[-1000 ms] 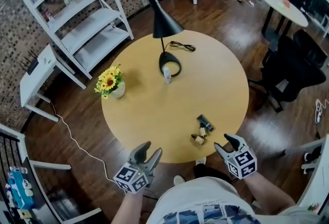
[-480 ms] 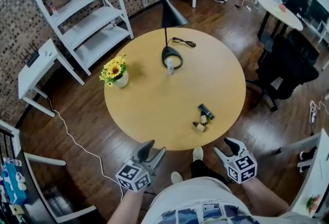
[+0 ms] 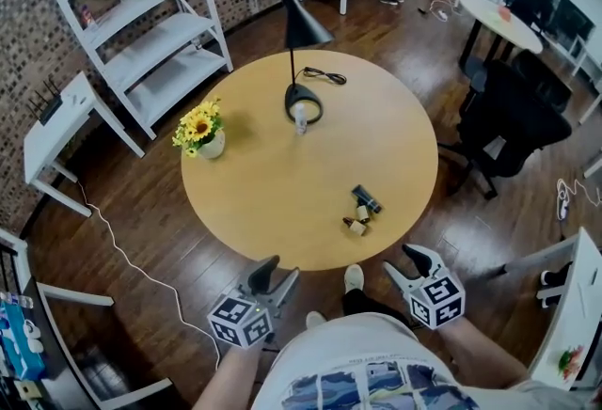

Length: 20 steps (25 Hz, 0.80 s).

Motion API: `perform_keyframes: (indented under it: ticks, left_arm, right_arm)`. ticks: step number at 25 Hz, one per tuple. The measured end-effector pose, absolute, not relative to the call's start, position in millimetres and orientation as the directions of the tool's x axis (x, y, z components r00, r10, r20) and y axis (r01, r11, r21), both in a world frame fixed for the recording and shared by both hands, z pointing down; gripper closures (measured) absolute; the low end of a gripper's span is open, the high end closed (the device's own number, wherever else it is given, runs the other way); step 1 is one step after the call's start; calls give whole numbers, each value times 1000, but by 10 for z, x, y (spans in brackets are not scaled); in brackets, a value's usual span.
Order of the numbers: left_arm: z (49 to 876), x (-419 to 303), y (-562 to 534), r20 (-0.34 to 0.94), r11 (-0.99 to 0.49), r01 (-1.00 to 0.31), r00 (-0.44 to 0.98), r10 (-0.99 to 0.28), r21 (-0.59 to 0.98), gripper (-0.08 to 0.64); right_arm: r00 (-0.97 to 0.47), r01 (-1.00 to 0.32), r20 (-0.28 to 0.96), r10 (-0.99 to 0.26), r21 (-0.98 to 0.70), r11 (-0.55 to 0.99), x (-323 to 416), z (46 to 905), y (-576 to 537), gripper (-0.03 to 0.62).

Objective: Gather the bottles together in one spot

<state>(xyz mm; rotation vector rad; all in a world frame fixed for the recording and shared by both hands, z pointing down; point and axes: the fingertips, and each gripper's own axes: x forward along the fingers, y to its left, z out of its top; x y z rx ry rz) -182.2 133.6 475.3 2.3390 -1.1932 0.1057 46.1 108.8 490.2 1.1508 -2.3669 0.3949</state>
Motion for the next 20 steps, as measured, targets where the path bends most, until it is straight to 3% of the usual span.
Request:
perform_keyframes:
  ticks: [6,20]
  left_arm:
    - [4803,-1741,1340,323,-494,-776,619,-716,392,370]
    - [4839,-1717,1365,270,-508,-724,663,-698,467,342]
  right_arm:
    - [-525,-801,540,-658,-50,597,499,4929,1120,348]
    - [-509,-782,604,-613,-27,622,461,5351,948,348]
